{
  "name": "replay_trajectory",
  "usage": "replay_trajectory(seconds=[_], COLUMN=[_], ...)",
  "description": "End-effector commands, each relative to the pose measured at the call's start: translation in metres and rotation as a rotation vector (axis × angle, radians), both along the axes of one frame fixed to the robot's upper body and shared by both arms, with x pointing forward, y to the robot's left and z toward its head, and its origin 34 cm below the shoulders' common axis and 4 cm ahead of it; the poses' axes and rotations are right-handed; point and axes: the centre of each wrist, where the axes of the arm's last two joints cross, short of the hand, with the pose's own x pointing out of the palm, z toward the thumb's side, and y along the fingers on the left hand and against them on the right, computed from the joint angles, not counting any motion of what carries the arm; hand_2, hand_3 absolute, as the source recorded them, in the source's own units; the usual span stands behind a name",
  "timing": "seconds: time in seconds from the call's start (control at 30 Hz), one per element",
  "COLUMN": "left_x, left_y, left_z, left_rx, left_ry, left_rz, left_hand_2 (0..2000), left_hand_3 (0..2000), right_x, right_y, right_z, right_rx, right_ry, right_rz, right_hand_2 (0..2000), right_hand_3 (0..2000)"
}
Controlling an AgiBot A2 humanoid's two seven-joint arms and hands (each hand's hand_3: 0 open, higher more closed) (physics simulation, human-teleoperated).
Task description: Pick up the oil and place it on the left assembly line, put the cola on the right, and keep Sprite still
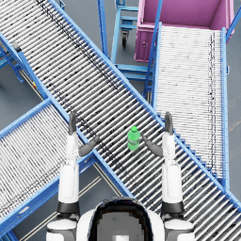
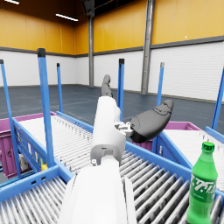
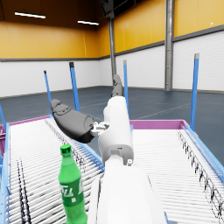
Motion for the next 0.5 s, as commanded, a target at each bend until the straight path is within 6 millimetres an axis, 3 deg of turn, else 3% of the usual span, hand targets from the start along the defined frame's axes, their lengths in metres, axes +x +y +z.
replay_trajectory(seconds=[0.03, 0.5], left_x=[0.0, 0.0], left_y=[0.0, 0.0], left_z=[0.0, 0.0], left_rx=[0.0, 0.0], left_ry=[0.0, 0.0], left_rz=[0.0, 0.0], left_hand_2=[0, 0], left_hand_3=[0, 0], right_x=[0.0, 0.0], right_y=[0.0, 0.0], right_z=[0.0, 0.0], right_rx=[0.0, 0.0], right_ry=[0.0, 0.0], right_rz=[0.0, 0.0], right_hand_2=[0, 0], right_hand_3=[0, 0])
